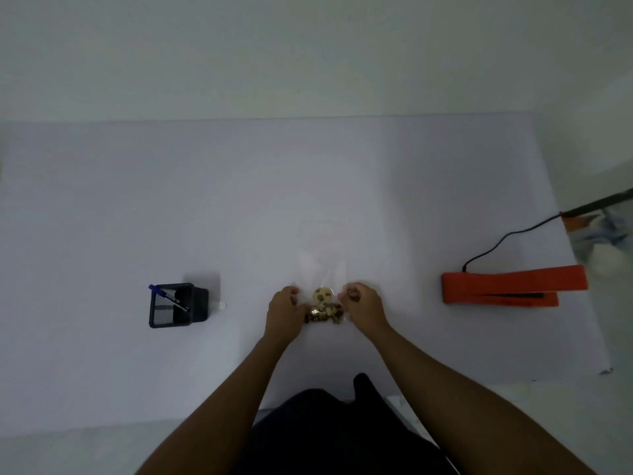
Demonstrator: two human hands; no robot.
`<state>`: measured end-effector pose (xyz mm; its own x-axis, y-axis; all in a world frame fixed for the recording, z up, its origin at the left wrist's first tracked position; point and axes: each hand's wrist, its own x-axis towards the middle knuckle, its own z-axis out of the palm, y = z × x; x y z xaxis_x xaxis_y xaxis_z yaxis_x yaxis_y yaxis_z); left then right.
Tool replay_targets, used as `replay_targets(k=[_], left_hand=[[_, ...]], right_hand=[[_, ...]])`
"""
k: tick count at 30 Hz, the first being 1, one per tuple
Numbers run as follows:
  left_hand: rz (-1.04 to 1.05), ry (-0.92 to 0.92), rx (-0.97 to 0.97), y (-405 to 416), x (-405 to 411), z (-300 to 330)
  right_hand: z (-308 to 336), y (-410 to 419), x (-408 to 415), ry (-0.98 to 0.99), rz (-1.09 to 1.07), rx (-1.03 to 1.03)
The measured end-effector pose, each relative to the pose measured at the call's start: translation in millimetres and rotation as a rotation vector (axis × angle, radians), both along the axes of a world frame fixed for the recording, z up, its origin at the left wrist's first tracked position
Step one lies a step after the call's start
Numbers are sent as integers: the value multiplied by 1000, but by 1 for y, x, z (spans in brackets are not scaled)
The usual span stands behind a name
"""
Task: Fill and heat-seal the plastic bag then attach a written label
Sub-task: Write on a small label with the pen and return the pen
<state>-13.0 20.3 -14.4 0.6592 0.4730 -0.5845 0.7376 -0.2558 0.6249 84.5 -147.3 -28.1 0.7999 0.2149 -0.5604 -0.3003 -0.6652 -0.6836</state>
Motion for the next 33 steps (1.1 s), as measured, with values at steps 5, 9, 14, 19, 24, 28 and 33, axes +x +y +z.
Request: replay_targets(k=[5,9,14,19,24,28,33], left_hand=[[-5,52,16,-1,-1,15],[75,-19,55,15,-6,41],[241,-202,87,58,-22,95],[449,-345,195,131,-67,128],[411,-246,219,210,-124,116],[178,-115,178,246,-155,85],[1,-106,91,255,-164,65]], right_hand=[[14,0,4,-76,-17,-8],[41,19,6,-197,-106,74],[68,76,-11,-173,47,188],[93,158,-50,-224,268,273],[105,236,-96,-277,437,216],[98,282,-125,-353,564,3],[95,314,-141,-396,592,-245]])
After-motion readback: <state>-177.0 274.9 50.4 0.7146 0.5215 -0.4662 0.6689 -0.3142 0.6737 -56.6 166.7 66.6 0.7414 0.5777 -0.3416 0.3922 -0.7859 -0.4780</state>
